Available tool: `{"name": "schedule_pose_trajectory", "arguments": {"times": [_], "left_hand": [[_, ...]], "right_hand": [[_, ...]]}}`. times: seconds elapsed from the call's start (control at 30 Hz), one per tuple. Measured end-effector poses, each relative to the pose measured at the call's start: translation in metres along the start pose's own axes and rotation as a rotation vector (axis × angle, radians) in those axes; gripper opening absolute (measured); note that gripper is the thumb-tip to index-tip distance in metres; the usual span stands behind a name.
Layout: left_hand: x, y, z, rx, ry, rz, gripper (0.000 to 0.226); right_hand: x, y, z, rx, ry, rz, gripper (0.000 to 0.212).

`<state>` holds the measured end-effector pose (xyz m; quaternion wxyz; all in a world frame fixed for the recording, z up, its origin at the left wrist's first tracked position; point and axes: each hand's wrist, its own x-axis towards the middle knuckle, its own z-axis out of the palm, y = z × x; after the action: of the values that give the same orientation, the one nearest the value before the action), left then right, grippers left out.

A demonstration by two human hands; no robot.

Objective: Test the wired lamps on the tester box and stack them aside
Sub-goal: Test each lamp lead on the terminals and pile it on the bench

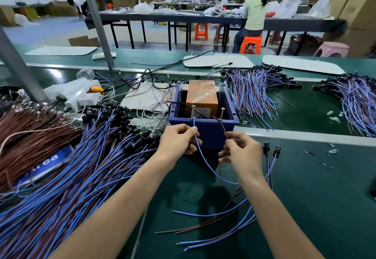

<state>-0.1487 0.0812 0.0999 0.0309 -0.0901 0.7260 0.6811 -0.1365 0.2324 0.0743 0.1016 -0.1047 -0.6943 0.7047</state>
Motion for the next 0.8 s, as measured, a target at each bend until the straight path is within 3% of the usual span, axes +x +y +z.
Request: {"name": "schedule_pose_trajectory", "arguments": {"times": [0.27,0.8], "left_hand": [[0.001,-0.001,-0.002,-0.003,0.003,-0.004,0.024],[-0.002,-0.009,-0.007,-0.099,0.001,-0.031,0.024]], "right_hand": [[-0.006,0.004,0.0,0.041,0.087,-0.059,0.03],[-0.003,0.011,0.007,0.013,0.009,-0.036,0.025]]}}
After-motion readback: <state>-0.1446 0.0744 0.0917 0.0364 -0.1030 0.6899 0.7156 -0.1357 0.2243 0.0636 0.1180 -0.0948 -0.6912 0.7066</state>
